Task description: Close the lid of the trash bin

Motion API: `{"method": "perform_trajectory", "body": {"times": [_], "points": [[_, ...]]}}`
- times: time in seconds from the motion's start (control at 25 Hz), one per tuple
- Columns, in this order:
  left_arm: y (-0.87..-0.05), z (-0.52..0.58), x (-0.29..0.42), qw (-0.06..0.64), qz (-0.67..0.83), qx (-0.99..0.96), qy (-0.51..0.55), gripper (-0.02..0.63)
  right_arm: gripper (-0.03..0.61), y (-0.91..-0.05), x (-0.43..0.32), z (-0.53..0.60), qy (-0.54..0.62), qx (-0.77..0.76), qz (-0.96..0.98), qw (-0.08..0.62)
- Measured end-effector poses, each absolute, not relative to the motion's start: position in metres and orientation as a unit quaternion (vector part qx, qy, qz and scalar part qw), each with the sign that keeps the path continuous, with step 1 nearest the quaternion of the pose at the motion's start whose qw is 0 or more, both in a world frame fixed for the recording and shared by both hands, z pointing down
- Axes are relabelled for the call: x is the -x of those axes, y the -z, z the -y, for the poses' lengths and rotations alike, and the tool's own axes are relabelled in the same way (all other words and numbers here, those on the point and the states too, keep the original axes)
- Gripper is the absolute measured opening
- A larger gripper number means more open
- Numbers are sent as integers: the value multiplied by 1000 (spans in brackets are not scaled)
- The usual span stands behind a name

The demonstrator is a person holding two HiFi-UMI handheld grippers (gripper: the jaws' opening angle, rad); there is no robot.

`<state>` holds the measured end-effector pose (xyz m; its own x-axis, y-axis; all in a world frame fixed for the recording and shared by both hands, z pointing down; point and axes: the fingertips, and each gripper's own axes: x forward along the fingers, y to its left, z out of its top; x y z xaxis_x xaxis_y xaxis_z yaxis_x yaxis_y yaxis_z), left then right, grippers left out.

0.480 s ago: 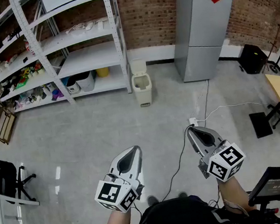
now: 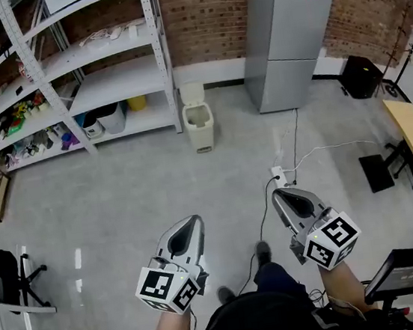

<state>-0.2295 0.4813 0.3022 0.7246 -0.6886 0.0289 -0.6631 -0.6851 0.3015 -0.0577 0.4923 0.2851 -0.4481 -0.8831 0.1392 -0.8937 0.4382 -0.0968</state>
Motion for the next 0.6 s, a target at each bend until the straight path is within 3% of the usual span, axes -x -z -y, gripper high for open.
{"method": "perform_trajectory", "body": {"times": [0.6], "points": [[-290,-305,144,122,390,-912,25,-2,8,-294,-26,-309,-87,-495,864,-18]]}}
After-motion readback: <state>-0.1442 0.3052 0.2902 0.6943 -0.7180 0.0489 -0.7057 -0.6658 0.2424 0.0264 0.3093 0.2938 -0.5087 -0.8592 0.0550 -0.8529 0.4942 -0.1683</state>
